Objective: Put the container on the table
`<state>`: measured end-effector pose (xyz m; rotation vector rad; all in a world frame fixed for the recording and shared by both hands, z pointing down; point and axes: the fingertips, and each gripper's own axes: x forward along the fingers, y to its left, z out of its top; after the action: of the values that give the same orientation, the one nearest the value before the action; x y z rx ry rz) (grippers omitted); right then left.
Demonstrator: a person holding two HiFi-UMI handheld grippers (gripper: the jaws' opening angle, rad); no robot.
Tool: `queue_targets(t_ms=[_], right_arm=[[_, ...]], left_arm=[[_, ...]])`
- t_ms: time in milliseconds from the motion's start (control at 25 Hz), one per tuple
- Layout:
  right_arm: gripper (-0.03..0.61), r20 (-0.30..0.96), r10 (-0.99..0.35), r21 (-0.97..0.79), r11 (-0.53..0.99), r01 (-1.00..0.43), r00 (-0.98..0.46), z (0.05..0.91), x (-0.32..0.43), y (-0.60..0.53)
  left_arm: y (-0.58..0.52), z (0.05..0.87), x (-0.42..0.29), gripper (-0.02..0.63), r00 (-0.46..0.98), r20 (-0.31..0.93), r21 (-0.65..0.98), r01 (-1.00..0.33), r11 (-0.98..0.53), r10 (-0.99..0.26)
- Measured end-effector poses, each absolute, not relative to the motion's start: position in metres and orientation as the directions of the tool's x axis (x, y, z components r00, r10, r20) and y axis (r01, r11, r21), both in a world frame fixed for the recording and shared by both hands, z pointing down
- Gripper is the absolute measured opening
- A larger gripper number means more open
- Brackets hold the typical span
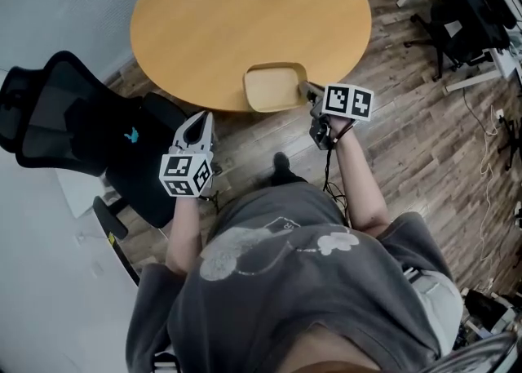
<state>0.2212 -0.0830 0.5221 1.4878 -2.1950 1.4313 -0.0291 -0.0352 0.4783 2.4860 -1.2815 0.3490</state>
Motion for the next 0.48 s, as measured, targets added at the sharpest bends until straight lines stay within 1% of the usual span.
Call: queue_targets(t_ms=[280,480], right_arm=[[0.018,0.559,-0.627,-0.638,0.093,-0.764,-0.543,0.532,0.261,-0.130],[0.018,0.571,-0.600,-0.626,0.123,-0.770,-0.560,0.538,0.275,-0.154]], left_arm=[[-0.080,0.477,0.014,0.000,0.519,0.360,0.147,-0.852,-0.502,-0.775],[-0.095,0.479,0.030,-0.002,0.475,0.372,0.138,-0.878,-0.458,-0.798]])
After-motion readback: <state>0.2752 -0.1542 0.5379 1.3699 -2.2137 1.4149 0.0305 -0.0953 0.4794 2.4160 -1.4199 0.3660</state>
